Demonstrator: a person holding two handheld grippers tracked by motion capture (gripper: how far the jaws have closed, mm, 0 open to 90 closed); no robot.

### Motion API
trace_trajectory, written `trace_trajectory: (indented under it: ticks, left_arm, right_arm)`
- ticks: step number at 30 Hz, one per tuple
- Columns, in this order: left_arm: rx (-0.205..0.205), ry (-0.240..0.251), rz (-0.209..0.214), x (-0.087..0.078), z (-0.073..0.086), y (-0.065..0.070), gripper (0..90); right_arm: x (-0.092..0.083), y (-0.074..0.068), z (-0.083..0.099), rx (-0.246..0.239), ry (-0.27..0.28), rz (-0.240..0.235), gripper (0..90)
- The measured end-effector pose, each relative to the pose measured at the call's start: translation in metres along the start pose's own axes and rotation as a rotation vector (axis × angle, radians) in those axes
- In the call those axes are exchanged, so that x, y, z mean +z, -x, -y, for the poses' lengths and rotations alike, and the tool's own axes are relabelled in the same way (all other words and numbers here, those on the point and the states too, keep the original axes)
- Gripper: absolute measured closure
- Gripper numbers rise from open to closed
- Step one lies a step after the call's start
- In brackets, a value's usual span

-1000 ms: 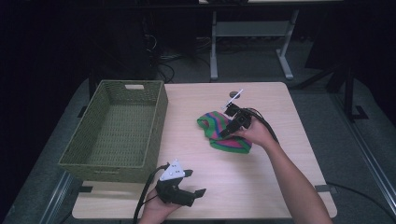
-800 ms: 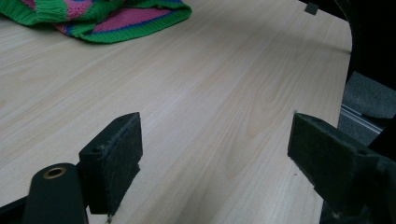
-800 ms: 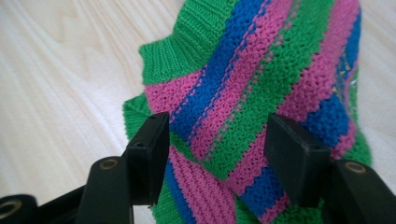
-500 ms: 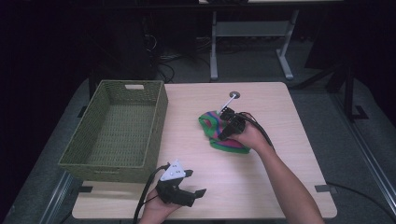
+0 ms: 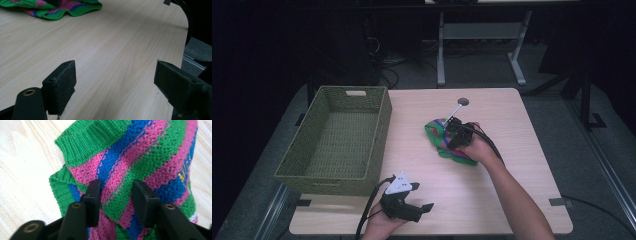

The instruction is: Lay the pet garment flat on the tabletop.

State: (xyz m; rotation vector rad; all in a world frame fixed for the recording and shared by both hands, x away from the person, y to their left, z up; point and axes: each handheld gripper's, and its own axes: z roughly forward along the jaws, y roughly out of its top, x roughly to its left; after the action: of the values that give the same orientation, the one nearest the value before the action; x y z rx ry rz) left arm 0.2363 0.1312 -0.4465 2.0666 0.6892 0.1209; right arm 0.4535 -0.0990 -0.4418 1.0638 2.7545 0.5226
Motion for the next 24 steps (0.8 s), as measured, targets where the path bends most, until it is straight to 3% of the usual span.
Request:
trace_trajectory:
  ticks: [10, 15, 24]
  left_arm:
    - [-0.006, 0.004, -0.005, -0.001, 0.0, -0.001, 17.6]
    - [-0.012, 0.009, -0.007, -0.002, 0.001, -0.003, 17.6]
    - [-0.012, 0.013, -0.015, -0.002, 0.001, -0.003, 17.6]
  right_arm:
    - [-0.001, 0.002, 0.001, -0.021, 0.007, 0.016, 73.0]
    - [-0.004, 0.006, 0.001, -0.013, 0.017, -0.011, 74.4]
    - [-0.026, 0.01, 0.006, -0.006, 0.074, -0.045, 74.7]
